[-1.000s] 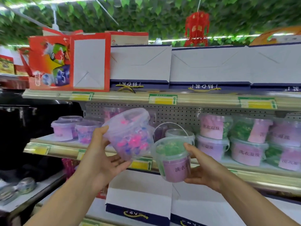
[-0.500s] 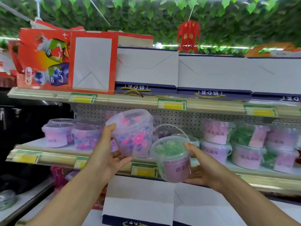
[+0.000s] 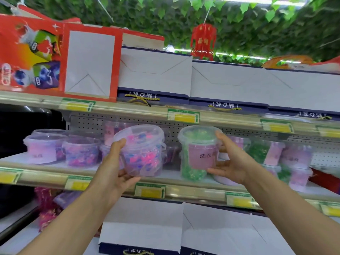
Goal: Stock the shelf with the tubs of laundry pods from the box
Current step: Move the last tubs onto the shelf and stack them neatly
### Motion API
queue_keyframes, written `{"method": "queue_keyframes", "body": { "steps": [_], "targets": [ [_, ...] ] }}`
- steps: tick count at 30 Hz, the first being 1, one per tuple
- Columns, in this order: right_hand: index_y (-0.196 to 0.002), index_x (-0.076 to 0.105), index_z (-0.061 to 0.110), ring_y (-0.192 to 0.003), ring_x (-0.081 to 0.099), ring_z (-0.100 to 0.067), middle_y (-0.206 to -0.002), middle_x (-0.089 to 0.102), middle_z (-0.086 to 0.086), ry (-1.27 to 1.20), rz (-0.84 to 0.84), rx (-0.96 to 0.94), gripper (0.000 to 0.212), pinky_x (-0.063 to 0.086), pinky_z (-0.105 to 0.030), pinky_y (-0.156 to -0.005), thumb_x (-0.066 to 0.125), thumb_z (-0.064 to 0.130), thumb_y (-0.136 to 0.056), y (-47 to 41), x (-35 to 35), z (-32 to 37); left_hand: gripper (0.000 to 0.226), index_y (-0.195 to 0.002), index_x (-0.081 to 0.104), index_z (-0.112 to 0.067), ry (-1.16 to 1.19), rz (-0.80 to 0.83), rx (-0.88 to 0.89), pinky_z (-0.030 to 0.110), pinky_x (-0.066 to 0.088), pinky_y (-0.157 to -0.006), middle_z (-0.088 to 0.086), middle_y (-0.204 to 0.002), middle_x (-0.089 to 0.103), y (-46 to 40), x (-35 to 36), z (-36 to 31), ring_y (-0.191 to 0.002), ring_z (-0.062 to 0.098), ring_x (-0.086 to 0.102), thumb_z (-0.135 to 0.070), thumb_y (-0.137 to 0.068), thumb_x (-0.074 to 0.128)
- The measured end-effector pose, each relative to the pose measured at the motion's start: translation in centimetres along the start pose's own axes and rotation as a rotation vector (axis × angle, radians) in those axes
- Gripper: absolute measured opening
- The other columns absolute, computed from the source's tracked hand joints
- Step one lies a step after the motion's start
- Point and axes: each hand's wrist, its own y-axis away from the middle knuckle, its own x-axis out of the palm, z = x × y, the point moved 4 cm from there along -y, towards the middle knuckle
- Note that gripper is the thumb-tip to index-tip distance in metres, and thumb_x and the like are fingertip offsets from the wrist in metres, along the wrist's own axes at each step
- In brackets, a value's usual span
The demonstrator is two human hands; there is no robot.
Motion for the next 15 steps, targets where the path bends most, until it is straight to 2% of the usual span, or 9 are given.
{"method": "queue_keyframes", "body": {
  "steps": [4,8,12,14,15],
  "targets": [
    [-0.132,0.044,0.019,-0.092,0.056,-0.032,-0.136,0.042,-0.008,-0.086,-0.033,0.008,0.057,0.056,-0.044,-0.078,0.06,0.048,-0.085,-1.1,0.8,0.0,0.049,-0.127,0.048,-0.023,-0.011,0.009,0.015,0.036,0.049,-0.068,0.014,-0.097,0.062,0.1,-0.2,0.1,-0.084,0.026,0.062,-0.046,-0.085,0.058],
    [-0.111,0.043,0.023,-0.106,0.05,-0.031,-0.111,0.04,-0.003,-0.111,-0.047,0.004,0.031,0.052,-0.043,-0.086,0.055,0.043,-0.09,-2.1,1.1,-0.1,0.053,-0.13,0.046,-0.023,-0.014,0.005,0.029,0.036,0.05,-0.066,0.014,-0.099,0.063,0.1,-0.5,0.1,-0.085,0.027,0.063,-0.045,-0.084,0.06],
    [-0.112,0.046,0.02,-0.108,0.05,-0.028,-0.115,0.043,-0.002,-0.246,0.028,0.01,0.025,0.043,-0.045,-0.102,0.056,0.032,-0.092,-3.5,1.3,-0.8,0.051,-0.13,0.045,-0.023,-0.023,0.001,0.036,0.036,0.05,-0.066,0.015,-0.1,0.062,0.0,-0.8,0.3,-0.086,0.028,0.063,-0.043,-0.086,0.059],
    [-0.118,0.05,0.009,-0.098,0.056,-0.024,-0.121,0.051,-0.003,-0.153,0.053,-0.048,0.032,0.044,-0.039,-0.1,0.061,0.018,-0.089,-4.6,1.3,-1.2,0.05,-0.13,0.045,-0.023,-0.031,0.0,0.039,0.036,0.05,-0.066,0.015,-0.102,0.061,-0.1,-0.9,0.4,-0.087,0.029,0.063,-0.042,-0.086,0.058],
    [-0.12,0.051,0.003,-0.093,0.058,-0.023,-0.123,0.053,-0.005,-0.05,0.027,-0.089,0.038,0.049,-0.036,-0.094,0.065,0.012,-0.086,-5.1,1.3,-1.5,0.05,-0.131,0.044,-0.023,-0.034,0.0,0.039,0.036,0.05,-0.067,0.016,-0.104,0.061,-0.1,-1.1,0.5,-0.088,0.029,0.063,-0.043,-0.086,0.058]
  ]
}}
